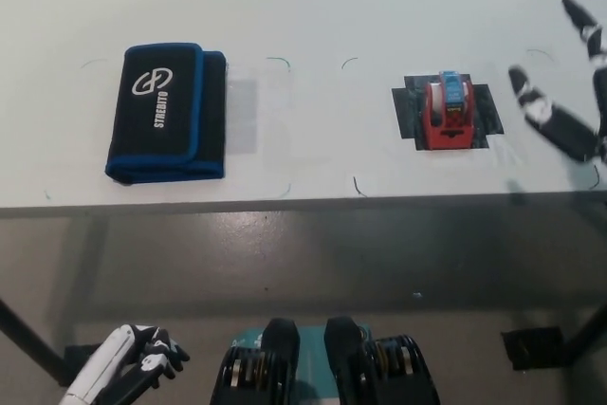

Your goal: Use the right hand to move the tape on the right hand side to the notebook on the left hand side

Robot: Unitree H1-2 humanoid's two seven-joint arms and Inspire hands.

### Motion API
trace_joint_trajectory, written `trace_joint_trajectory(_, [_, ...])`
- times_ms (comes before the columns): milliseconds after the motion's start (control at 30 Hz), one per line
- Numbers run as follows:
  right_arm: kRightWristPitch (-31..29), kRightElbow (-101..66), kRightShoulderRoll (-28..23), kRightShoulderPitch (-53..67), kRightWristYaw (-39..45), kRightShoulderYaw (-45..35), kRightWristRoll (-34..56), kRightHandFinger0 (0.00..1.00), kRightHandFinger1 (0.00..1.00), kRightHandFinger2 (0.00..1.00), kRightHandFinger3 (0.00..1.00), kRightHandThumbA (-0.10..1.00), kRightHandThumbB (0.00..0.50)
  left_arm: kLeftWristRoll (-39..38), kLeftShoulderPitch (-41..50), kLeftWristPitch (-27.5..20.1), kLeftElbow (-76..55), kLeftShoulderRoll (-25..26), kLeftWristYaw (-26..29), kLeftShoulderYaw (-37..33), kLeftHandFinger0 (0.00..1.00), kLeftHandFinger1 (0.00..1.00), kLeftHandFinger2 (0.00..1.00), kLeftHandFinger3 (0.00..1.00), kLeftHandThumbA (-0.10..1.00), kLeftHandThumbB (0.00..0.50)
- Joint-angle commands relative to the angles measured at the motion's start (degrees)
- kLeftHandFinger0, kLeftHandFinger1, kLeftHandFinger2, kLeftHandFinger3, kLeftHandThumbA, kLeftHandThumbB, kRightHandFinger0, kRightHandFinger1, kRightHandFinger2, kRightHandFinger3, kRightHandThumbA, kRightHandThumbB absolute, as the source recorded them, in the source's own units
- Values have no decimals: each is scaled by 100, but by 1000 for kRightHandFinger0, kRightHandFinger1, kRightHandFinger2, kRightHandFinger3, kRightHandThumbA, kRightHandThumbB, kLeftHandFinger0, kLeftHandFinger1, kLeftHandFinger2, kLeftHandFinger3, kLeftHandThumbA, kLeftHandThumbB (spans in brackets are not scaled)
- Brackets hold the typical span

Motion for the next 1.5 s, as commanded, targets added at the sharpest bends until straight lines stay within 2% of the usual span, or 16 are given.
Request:
trace_joint_trajectory(0, [286, 342, -268, -657, -19, -114, -94, 1000, 1000, 1000, 1000, 691, 500, 9, -105, -146, -62, 39, -36, 78, 351, 394, 481, 594, 736, 139])
trace_joint_trajectory(233, [65, 1383, -140, -1143, -128, -437, 542, 1000, 1000, 1000, 1000, 645, 500, 5, -176, -248, 17, 46, -82, 36, 352, 391, 475, 586, 746, 150])
trace_joint_trajectory(467, [-154, 2267, 478, -1465, 33, -1122, 1856, 1000, 1000, 1000, 1000, 560, 500, 62, -93, -126, -24, 10, -77, -9, 360, 400, 491, 597, 751, 164])
trace_joint_trajectory(533, [-36, 2420, 659, -1579, -101, -1276, 1959, 1000, 1000, 1000, 1000, 650, 500, 43, -121, -123, -3, 7, -90, -6, 358, 395, 486, 596, 745, 161])
trace_joint_trajectory(600, [45, 2588, 802, -1699, -113, -1481, 2208, 1000, 1000, 1000, 1000, 672, 500, 39, -123, -147, 6, 8, -93, -6, 373, 402, 495, 598, 728, 151])
trace_joint_trajectory(700, [361, 2753, 1012, -1892, -38, -1908, 2819, 1000, 1000, 1000, 1000, 626, 491, 31, -118, -111, -16, -3, -90, 0, 368, 399, 493, 599, 710, 144])
trace_joint_trajectory(733, [418, 2736, 1035, -1906, -24, -1938, 2847, 1000, 1000, 1000, 1000, 644, 461, 50, -117, -62, -28, 2, -93, -4, 370, 399, 493, 603, 718, 155])
trace_joint_trajectory(767, [471, 2751, 1050, -1931, -8, -1957, 2865, 1000, 1000, 1000, 1000, 719, 458, 60, -120, -81, -18, 5, -91, -7, 367, 395, 490, 608, 723, 147])
trace_joint_trajectory(800, [488, 2762, 1057, -1943, 2, -1971, 2866, 1000, 1000, 1000, 1000, 722, 458, 60, -121, -97, -12, 6, -89, -7, 365, 393, 489, 608, 722, 148])
trace_joint_trajectory(867, [515, 2900, 1151, -1984, -11, -2123, 3072, 1000, 1000, 1000, 1000, 741, 495, 45, -116, -113, 6, 7, -95, -7, 355, 389, 486, 603, 711, 144])
trace_joint_trajectory(967, [643, 2958, 1255, -2002, -80, -2232, 3199, 1000, 1000, 1000, 1000, 718, 500, 65, -120, -133, 13, 9, -88, -12, 350, 390, 487, 599, 715, 147])
trace_joint_trajectory(1100, [570, 3108, 1302, -1929, -41, -2160, 3262, 1000, 1000, 1000, 1000, 746, 500, 56, -132, -119, -3, 1, -96, -12, 351, 396, 498, 605, 719, 142])
trace_joint_trajectory(1167, [533, 3136, 1300, -1894, -30, -2128, 3310, 1000, 1000, 1000, 1000, 754, 484, 45, -136, -88, -11, -12, -94, -5, 355, 397, 494, 600, 716, 148])
trace_joint_trajectory(1333, [448, 3359, 1281, -1873, -100, -2140, 3419, 1000, 1000, 1000, 1000, 754, 500, 69, -151, -117, -13, 5, -83, 4, 365, 398, 490, 594, 716, 143])
trace_joint_trajectory(1467, [366, 3531, 1206, -1846, -133, -2068, 3355, 1000, 1000, 1000, 1000, 808, 487, 85, -181, -151, 4, 12, -84, -2, 370, 402, 497, 601, 726, 143])
